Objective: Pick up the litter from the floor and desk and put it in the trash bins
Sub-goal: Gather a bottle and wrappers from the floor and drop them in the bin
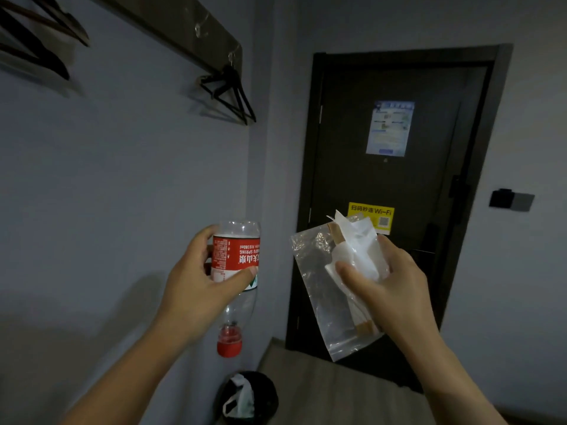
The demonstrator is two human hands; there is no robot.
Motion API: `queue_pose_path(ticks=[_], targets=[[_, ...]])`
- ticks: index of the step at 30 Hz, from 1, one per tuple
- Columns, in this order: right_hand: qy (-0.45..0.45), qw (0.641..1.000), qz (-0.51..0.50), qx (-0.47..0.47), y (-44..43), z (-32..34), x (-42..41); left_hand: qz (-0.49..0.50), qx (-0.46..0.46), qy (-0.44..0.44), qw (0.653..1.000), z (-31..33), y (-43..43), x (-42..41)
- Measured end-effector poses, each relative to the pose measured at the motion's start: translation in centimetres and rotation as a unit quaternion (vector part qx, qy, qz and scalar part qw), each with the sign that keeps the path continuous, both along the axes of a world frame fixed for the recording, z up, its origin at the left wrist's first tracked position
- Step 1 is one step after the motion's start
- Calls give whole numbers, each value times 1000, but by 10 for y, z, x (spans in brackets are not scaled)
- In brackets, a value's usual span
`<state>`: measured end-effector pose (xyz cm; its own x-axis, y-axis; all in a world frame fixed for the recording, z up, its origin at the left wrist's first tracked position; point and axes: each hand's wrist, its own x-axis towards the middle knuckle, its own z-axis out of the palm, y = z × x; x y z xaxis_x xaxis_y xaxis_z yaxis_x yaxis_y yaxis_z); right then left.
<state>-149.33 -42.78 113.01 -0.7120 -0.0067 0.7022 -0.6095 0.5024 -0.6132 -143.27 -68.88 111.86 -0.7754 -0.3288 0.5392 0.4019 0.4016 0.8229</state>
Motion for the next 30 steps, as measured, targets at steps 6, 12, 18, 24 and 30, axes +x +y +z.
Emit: queue_pose_path(ticks=[6, 12, 18, 24, 30], targets=[[-50, 997, 60, 22, -5, -20, -119, 68, -25, -29, 997, -18, 10, -91], [-102, 987, 117, 34, -37, -53, -203, 144, -25, -64, 987, -53, -3, -153], [-149, 973, 162, 70, -86, -97, -281, 180, 3, -103, 978, -96, -47, -216], [-210, 952, 187, 122, -154, -144, -356, 204, 53, -148, 966, -158, -116, -273], [-290, 918, 188, 196, -218, -204, -415, 237, 67, -258, 934, -236, -169, -307]])
